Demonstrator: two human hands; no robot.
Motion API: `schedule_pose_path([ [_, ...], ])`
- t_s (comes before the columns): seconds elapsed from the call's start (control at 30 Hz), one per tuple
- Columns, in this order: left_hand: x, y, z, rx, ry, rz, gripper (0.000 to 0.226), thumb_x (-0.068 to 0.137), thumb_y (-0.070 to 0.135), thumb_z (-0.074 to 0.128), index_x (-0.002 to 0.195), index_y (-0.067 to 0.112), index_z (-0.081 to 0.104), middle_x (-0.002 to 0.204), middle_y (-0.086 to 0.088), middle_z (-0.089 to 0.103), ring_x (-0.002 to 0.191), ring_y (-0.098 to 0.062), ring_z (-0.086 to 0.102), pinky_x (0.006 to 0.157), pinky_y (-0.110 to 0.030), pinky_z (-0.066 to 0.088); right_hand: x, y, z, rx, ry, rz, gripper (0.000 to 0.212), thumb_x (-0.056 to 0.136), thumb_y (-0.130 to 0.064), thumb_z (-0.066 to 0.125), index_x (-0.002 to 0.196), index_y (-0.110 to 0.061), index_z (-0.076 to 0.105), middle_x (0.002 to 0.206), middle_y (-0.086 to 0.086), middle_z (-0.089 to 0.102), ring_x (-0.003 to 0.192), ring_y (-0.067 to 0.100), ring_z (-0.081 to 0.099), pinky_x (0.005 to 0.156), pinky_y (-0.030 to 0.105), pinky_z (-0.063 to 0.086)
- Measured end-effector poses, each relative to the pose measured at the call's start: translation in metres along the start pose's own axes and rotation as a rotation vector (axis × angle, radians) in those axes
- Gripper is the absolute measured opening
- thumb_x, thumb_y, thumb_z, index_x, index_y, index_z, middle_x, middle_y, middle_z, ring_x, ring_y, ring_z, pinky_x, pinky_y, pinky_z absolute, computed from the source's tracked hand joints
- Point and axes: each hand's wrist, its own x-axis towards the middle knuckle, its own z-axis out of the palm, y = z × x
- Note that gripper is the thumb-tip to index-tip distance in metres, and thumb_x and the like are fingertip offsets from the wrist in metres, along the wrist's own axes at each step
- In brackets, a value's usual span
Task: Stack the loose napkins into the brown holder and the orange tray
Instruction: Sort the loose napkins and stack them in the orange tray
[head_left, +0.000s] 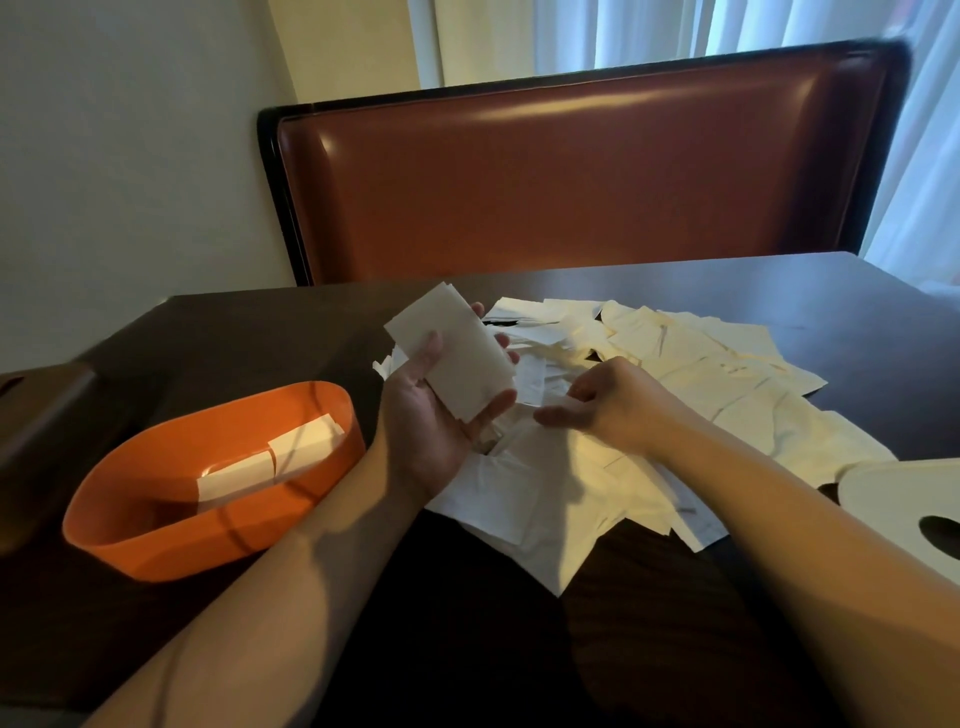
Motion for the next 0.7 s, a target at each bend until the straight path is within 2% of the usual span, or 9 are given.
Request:
schedule_pose_path([
  [0.1,0.001,-0.001,-0.002,-0.01,-0.002,-0.003,0.036,0.1,0.036,0.043,0.127,0.021,0.061,0.124,-0.019,0.065,0.115,-0.035,0.062,0.075,-0.04,0.06,-0.001,-0.001,0.002,-0.024,-0.043,-0.049,0.039,0.08,-0.049,0.075,0.065,-0.018,0.056,0.063,-0.004,0.048,0.06,0.016,0.043,0.056,0.029,0.033],
  [0.2,0.002,-0.001,-0.003,-0.019,-0.008,-0.022,0.036,0.1,0.035,0.043,0.131,0.023,0.058,0.127,-0.019,0.064,0.116,-0.036,0.063,0.077,-0.041,0.058,0.001,0.002,0.003,-0.073,-0.009,-0.083,0.031,0.079,-0.048,0.076,0.077,-0.018,0.07,0.077,-0.002,0.06,0.078,0.021,0.053,0.067,0.035,0.046],
  [0.27,0.003,-0.001,-0.004,-0.012,0.0,-0.037,0.038,0.101,0.036,0.044,0.134,0.024,0.056,0.124,-0.018,0.065,0.112,-0.035,0.064,0.075,-0.04,0.058,0.002,0.002,0.001,-0.058,0.04,-0.05,0.046,0.072,-0.062,0.074,0.093,-0.021,0.075,0.1,0.0,0.066,0.103,0.027,0.053,0.089,0.046,0.049],
  [0.33,0.004,-0.001,-0.006,-0.005,0.001,-0.047,0.039,0.1,0.036,0.045,0.136,0.025,0.056,0.121,-0.017,0.066,0.109,-0.033,0.065,0.074,-0.041,0.059,0.001,0.001,-0.001,-0.052,0.024,-0.039,0.071,0.062,-0.079,0.066,0.101,-0.021,0.075,0.114,0.002,0.066,0.114,0.03,0.049,0.096,0.052,0.046],
  [0.4,0.004,-0.001,-0.006,0.003,0.014,-0.047,0.04,0.097,0.038,0.049,0.134,0.026,0.059,0.115,-0.015,0.069,0.105,-0.031,0.066,0.073,-0.041,0.058,-0.001,0.001,0.001,-0.075,0.001,-0.051,0.065,0.071,-0.067,0.07,0.11,-0.015,0.072,0.119,0.003,0.065,0.114,0.029,0.05,0.096,0.051,0.046],
  [0.47,0.004,0.0,-0.006,0.016,0.024,-0.05,0.042,0.093,0.039,0.053,0.133,0.027,0.06,0.111,-0.014,0.07,0.103,-0.029,0.065,0.072,-0.04,0.058,0.0,0.002,0.002,-0.028,0.043,-0.095,0.051,0.081,-0.048,0.074,0.118,-0.013,0.069,0.116,0.002,0.065,0.107,0.023,0.055,0.089,0.04,0.049],
  [0.57,0.003,0.001,-0.004,0.027,0.037,-0.057,0.047,0.094,0.039,0.05,0.138,0.024,0.055,0.122,-0.016,0.067,0.108,-0.032,0.065,0.072,-0.042,0.058,-0.004,-0.003,-0.003,0.141,0.195,-0.209,0.026,0.087,-0.031,0.073,0.105,-0.013,0.072,0.097,-0.003,0.069,0.085,0.011,0.062,0.072,0.025,0.046],
  [0.63,0.003,0.001,-0.002,0.041,0.043,-0.055,0.043,0.099,0.036,0.045,0.138,0.024,0.053,0.126,-0.016,0.065,0.115,-0.034,0.064,0.074,-0.044,0.059,-0.004,-0.006,-0.007,0.187,0.319,-0.231,0.02,0.088,-0.025,0.072,0.102,-0.011,0.07,0.096,-0.002,0.068,0.085,0.011,0.062,0.072,0.019,0.048],
  [0.7,0.003,0.001,0.0,0.061,0.057,-0.039,0.036,0.103,0.033,0.04,0.136,0.026,0.053,0.123,-0.014,0.068,0.115,-0.033,0.064,0.075,-0.045,0.06,-0.005,-0.009,-0.009,0.28,0.412,-0.258,0.015,0.088,-0.018,0.072,0.101,-0.015,0.065,0.094,-0.005,0.063,0.084,0.004,0.059,0.066,0.012,0.048],
])
